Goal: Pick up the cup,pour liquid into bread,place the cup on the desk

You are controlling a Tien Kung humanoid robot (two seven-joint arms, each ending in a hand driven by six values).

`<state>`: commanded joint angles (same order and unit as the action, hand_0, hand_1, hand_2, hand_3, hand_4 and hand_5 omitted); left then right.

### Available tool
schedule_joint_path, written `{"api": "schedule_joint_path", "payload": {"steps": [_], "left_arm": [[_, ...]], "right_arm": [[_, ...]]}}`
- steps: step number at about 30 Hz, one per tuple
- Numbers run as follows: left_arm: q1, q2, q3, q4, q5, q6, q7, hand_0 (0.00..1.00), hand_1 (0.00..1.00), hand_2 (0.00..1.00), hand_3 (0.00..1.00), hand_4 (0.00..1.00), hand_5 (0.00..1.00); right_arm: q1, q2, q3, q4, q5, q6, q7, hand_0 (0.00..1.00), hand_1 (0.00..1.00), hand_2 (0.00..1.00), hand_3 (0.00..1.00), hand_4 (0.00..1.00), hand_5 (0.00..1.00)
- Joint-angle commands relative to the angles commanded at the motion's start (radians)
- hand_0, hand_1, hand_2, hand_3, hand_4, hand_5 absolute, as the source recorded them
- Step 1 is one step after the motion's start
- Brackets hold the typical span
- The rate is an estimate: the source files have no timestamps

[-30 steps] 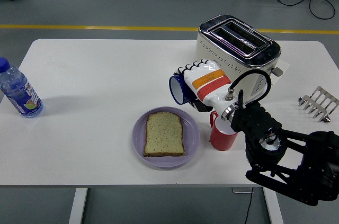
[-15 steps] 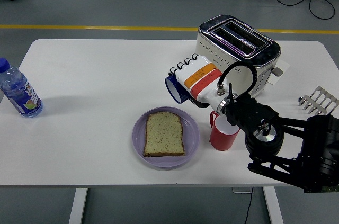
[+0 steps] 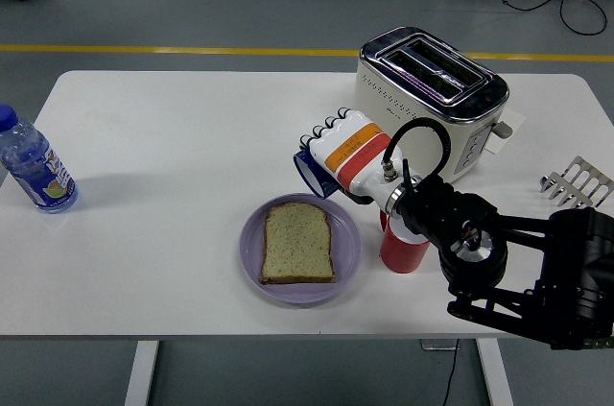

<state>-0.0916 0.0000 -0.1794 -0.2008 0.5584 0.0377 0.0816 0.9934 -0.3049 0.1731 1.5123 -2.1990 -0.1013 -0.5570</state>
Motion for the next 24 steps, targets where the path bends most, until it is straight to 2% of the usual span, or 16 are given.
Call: {"api": "schedule_joint_path", "payload": {"steps": [5,12,18,20,24], "left_arm": [[0.001,0.0,0.003,0.0,0.0,0.0,0.0,0.635,0.646,0.656,0.548,0.32,0.844],[0.0,0.0,0.001,0.0,0.003,-0.001,0.0,0.636,0.646,0.656,0.549,0.318,0.841],[0.001,0.0,-0.004,0.001,0.004,-0.001,0.0,0.636,0.645,0.656,0.549,0.319,0.843],[0.001,0.0,-0.005,0.001,0.004,-0.001,0.0,0.637,0.646,0.656,0.547,0.319,0.844],[0.002,0.0,-0.005,0.001,0.006,-0.001,0.0,0.637,0.646,0.656,0.547,0.319,0.844]], "right_arm": [[-0.012,-0.002,0.032,0.003,0.011,-0.015,0.008,0.451,0.28,0.441,0.519,0.697,0.002],[-0.053,-0.006,0.104,-0.002,0.091,-0.053,0.048,0.456,0.284,0.446,0.521,0.69,0.002],[-0.11,-0.016,0.197,-0.007,0.216,-0.167,0.124,0.472,0.291,0.45,0.52,0.688,0.002],[-0.12,-0.017,0.211,-0.008,0.252,-0.19,0.137,0.489,0.303,0.454,0.521,0.682,0.002],[-0.177,-0.022,0.294,-0.001,0.4,-0.295,0.215,0.489,0.303,0.454,0.521,0.682,0.002]]}}
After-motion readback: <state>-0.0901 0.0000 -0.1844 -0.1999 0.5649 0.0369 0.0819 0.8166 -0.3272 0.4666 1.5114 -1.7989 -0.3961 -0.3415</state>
